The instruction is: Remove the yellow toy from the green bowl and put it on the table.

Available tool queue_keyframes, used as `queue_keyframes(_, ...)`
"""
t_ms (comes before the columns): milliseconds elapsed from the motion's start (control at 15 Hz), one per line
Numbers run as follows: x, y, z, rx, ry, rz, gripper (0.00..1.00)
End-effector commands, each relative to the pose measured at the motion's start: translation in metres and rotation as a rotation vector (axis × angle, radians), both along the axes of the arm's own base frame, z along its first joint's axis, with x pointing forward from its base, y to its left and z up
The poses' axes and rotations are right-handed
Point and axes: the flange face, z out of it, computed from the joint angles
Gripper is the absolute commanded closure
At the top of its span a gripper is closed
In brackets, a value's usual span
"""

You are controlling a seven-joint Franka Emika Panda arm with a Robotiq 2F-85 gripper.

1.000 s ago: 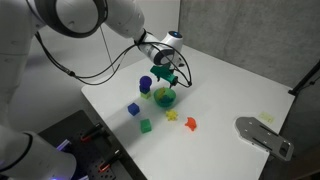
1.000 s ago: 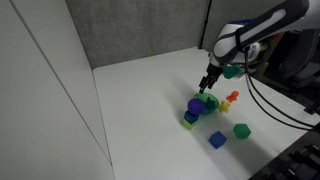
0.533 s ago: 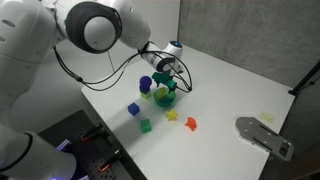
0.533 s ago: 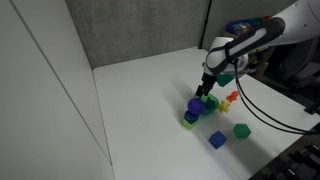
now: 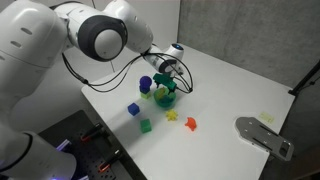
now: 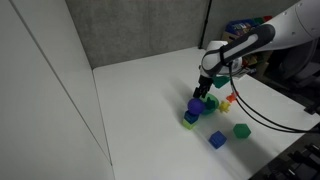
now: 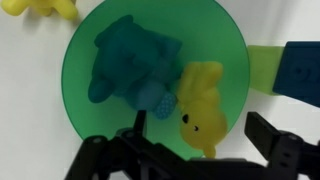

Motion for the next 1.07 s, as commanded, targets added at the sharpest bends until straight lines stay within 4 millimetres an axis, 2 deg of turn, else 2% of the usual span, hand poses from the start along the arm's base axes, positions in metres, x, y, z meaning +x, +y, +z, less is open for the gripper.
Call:
queue_keyframes(0, 0.012, -0.001, -0.003, 0.014, 0.016, 0.013, 0.25)
queue_keyframes(67, 0.013, -0.001, -0.004, 0.016, 0.022, 0.013, 0.26)
queue_keyframes(333, 0.016, 0.0, -0.001, 0.027, 0.036, 0.01, 0.6)
queue_keyframes(533, 0.017, 0.002, 0.005, 0.035, 0.037, 0.015, 0.81)
queue_keyframes(1000, 0.017, 0.003, 0.024, 0.07, 0.035, 0.019, 0.84)
